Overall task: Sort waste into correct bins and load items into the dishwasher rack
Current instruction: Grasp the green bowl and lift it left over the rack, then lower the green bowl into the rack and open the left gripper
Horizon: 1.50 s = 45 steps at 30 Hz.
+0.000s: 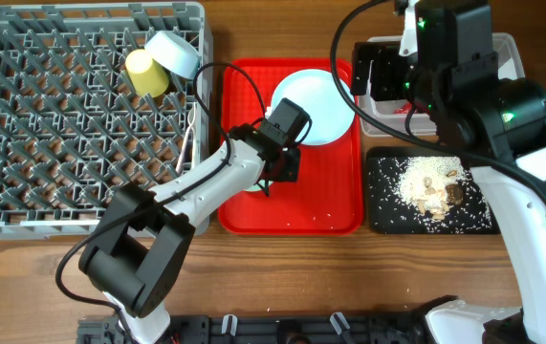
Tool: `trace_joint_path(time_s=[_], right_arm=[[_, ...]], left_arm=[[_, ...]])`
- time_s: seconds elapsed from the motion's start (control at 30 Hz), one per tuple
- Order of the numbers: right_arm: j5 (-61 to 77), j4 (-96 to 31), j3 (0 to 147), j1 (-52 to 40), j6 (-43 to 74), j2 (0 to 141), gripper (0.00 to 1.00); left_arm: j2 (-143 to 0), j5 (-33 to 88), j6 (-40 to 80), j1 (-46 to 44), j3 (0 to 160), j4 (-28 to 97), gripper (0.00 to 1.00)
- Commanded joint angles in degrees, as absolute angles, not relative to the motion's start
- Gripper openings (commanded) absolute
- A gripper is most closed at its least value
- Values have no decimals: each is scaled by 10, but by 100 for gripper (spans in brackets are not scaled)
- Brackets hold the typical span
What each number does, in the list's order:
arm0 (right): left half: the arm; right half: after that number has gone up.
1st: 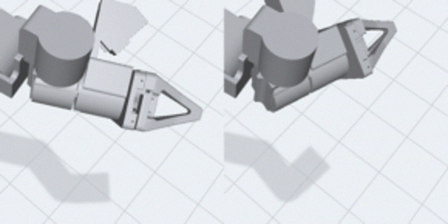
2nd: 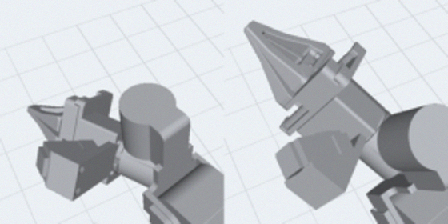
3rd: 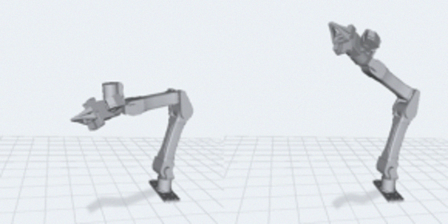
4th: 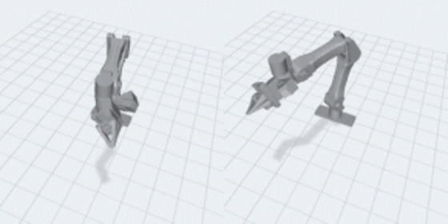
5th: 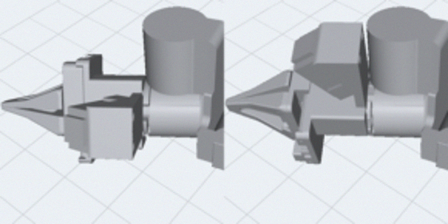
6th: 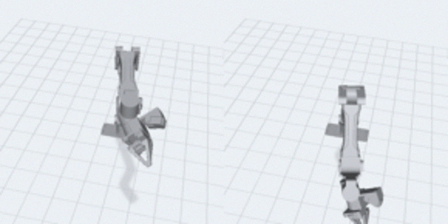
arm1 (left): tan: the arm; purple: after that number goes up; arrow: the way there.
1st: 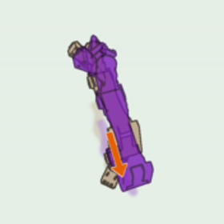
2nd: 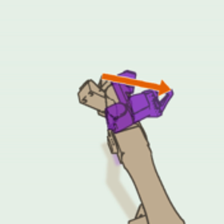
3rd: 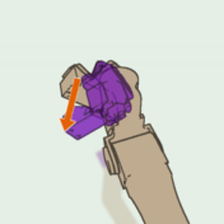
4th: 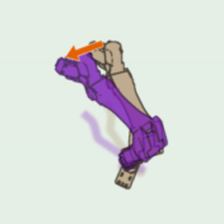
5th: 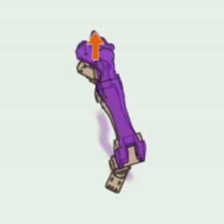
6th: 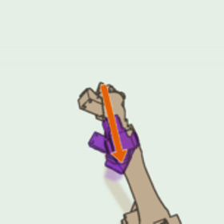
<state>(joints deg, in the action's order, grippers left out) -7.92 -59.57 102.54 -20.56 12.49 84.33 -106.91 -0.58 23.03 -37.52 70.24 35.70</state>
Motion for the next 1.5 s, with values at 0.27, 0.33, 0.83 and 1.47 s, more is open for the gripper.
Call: trace_joint_path(time_s=[0.27, 0.33, 0.83, 1.47], right_arm=[[-76, -594, 1026, -204, 120, 850, 100], [-76, -594, 1026, -204, 120, 850, 100], [-76, -594, 1026, -204, 120, 850, 100], [-76, -594, 1026, -204, 120, 850, 100]], left_arm=[[-946, 281, 178, -216, 841, 479, 4], [-912, 352, 169, -144, 844, 488, 4], [-1057, 829, -54, 152, 843, 599, 4], [-1109, 679, -298, 170, 843, 910, 4]])
